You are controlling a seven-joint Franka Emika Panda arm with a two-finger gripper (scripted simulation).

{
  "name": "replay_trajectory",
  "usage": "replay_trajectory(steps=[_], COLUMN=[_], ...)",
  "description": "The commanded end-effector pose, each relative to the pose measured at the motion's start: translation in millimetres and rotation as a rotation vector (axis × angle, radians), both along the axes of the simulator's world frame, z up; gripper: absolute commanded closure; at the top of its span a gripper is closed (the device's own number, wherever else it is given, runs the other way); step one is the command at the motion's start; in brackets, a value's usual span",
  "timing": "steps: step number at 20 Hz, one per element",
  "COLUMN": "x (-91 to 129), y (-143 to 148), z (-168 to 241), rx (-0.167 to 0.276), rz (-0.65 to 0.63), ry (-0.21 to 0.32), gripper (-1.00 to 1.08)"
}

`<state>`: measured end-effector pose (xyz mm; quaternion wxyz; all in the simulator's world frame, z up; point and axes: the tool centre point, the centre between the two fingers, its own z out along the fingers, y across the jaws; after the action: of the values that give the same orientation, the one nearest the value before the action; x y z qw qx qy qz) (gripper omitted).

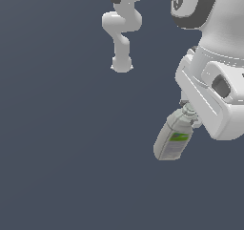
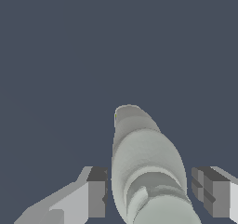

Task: Pick up the object and move it to a goal position.

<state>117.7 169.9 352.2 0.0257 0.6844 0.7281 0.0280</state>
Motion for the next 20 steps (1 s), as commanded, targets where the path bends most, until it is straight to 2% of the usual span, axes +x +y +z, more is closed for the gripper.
replay_trajectory(steps=[1, 10, 20], x=[3.2, 8.7, 11.2], y=[12.4, 42.2, 52.1], z=[18.6, 41.6, 49.2], rx=[0.003, 0.003, 0.002], rz=[0.003, 0.015, 0.019], ry=[-0.021, -0.036, -0.041], gripper=[1.08, 1.08, 1.08])
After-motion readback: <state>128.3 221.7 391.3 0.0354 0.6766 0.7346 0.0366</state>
